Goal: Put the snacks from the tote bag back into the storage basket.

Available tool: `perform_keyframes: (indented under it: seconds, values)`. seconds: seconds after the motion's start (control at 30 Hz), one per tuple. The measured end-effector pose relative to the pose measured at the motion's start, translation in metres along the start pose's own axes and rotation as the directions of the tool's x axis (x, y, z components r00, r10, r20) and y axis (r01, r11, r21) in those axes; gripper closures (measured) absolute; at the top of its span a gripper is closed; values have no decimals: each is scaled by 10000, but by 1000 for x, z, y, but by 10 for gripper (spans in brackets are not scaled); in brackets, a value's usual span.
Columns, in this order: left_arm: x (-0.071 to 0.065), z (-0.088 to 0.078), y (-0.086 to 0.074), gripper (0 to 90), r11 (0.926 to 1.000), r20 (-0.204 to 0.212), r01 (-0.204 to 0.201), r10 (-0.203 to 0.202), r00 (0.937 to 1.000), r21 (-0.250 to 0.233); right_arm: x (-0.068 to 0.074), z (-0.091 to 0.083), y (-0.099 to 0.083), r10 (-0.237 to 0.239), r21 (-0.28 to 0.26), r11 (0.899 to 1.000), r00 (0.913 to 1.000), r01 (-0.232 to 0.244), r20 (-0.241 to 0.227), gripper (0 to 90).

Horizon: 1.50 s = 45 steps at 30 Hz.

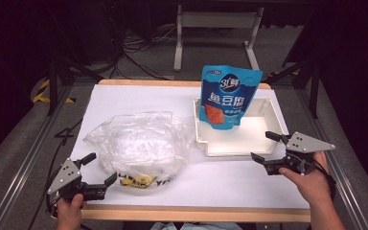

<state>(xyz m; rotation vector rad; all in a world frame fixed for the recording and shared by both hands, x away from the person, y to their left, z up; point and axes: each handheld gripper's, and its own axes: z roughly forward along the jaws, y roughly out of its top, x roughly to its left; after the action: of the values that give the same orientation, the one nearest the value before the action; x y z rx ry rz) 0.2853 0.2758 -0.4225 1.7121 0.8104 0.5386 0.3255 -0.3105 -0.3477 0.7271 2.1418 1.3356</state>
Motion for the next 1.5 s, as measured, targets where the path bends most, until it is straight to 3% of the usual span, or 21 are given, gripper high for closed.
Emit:
perform_keyframes:
  seconds: [0.27, 0.47, 0.6, 0.7, 0.9, 0.97, 1.07, 1.13, 1.17, 1.33, 1.5]
  values:
    - [0, 1, -1, 13, 10000, -47, 49, -49, 10000, -41, 3, 3, -30, 123, -362, 9993, 9999, -119, 113, 143]
    - [1, 1, -1, 13, 10000, -41, 27, -27, 10000, 6, 6, 7, -47, -178, -418, 9989, 9989, 196, 427, 144]
    - [2, 1, -2, 13, 9999, -94, 64, -65, 9999, -115, 7, 12, -56, -256, -193, 9995, 9974, 269, 674, 144]
    - [3, 0, -3, 12, 9999, -259, 60, -64, 9996, -151, 8, 15, -62, -653, 321, 9975, 9926, 623, 1024, 144]
    - [9, -1, -5, 11, 9975, -249, 487, -501, 9984, -518, 11, 20, -76, -151, -146, 9998, 9939, 168, 1096, 144]
    - [11, -2, -6, 10, 9969, -212, 592, -603, 9980, -510, 12, 21, -80, 323, -535, 9982, 9939, -268, 1055, 144]
    - [13, -2, -7, 10, 9953, -226, 756, -771, 9968, -599, 13, 22, -81, 399, -663, 9973, 9914, -318, 1248, 144]
    - [15, -3, -7, 10, 9937, -238, 895, -913, 9955, -680, 16, 24, -85, 729, -1118, 9921, 9867, -568, 1454, 147]
    - [15, -4, -7, 10, 9932, -236, 915, -935, 9953, -725, 16, 26, -86, 847, -1309, 9891, 9873, -671, 1341, 147]
    - [16, -3, -8, 9, 9926, -271, 925, -949, 9951, -787, 16, 27, -88, 1050, -1804, 9801, 9876, -829, 1164, 158]
    - [16, -4, -8, 9, 9927, -290, 894, -920, 9953, -804, 16, 27, -88, 927, -1993, 9775, 9894, -691, 1118, 155]
